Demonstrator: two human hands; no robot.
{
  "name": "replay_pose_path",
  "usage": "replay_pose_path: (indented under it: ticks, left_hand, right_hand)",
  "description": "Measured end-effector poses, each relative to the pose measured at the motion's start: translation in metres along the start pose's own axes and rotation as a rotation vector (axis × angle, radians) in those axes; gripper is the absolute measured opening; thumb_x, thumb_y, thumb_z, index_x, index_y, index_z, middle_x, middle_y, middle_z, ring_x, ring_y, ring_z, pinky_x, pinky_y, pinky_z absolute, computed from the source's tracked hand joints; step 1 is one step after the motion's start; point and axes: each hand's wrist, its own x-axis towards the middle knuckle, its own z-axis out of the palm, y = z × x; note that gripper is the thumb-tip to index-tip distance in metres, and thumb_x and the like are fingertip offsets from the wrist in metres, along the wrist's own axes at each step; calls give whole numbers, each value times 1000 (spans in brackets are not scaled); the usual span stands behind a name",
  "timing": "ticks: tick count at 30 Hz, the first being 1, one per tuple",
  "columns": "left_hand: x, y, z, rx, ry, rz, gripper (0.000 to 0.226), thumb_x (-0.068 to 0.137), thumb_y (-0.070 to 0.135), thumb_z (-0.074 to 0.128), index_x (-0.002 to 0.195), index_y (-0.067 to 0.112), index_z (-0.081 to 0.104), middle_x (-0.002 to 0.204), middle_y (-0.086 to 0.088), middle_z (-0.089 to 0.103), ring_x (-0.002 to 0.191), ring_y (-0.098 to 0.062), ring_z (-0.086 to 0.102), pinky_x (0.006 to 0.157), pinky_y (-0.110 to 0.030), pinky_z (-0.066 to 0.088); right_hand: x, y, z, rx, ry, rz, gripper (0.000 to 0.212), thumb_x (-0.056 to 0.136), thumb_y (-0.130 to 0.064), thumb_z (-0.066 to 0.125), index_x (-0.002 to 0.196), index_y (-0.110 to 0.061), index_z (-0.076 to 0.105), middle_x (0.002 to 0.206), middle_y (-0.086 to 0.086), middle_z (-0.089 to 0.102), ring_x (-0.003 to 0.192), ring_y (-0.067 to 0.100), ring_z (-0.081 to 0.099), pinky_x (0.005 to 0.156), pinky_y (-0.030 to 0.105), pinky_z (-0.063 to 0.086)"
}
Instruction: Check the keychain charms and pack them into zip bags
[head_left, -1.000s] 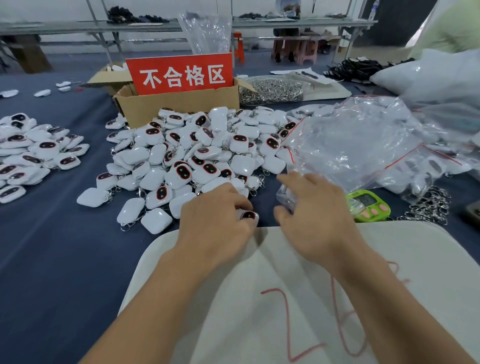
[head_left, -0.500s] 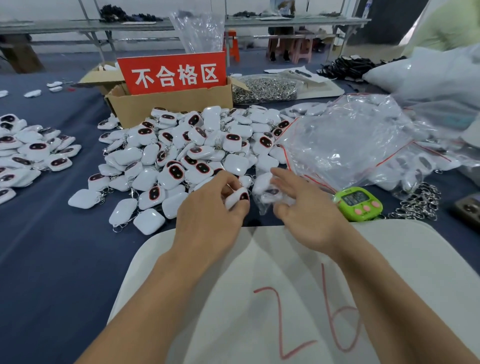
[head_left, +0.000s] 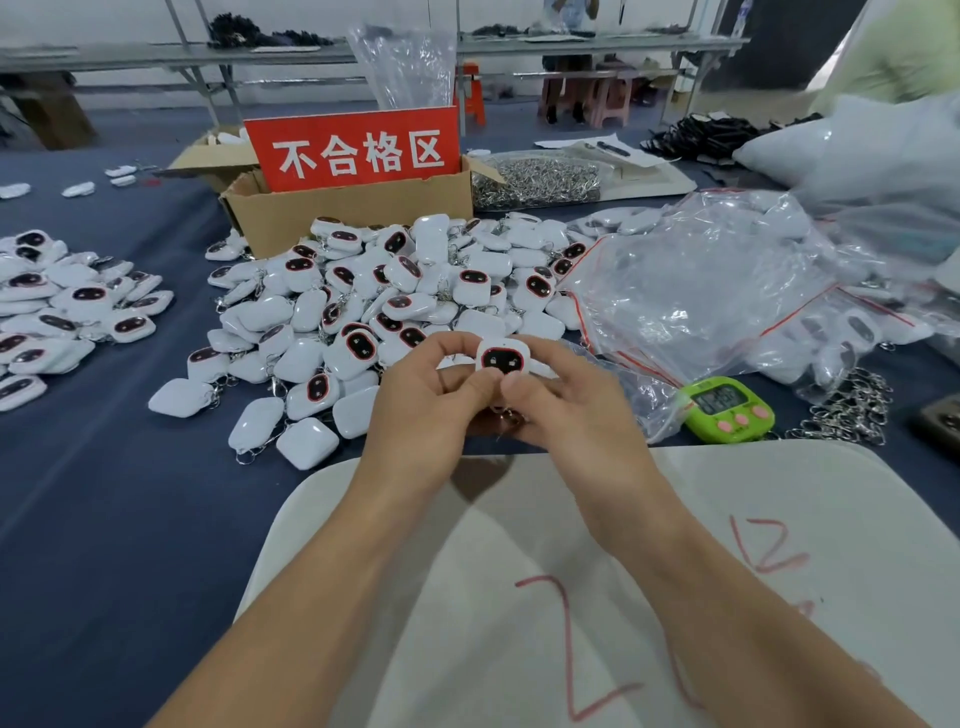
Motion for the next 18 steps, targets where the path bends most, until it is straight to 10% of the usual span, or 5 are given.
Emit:
replay_pose_path:
  ticks: [4, 18]
  left_hand:
    - [-2, 6, -2, -31, -27, -45, 19, 92, -8, 56, 94, 9, 62, 75, -16, 72, 63, -26, 70, 64, -46, 65]
    - [-5, 5, 0, 128, -70, -37, 28, 63, 4, 69, 83, 24, 65, 68, -14, 68, 66, -29, 64, 67, -44, 58]
  right_hand:
    - [-1, -4, -5, 159, -85, 79, 29, 101, 0, 49, 100, -5, 77, 98, 15, 79, 89, 30, 78, 77, 31, 63]
    - [2, -2, -5, 40, -14, 173, 19, 94, -12, 69, 90, 7, 66, 100, 29, 72, 84, 34, 72, 73, 35, 64]
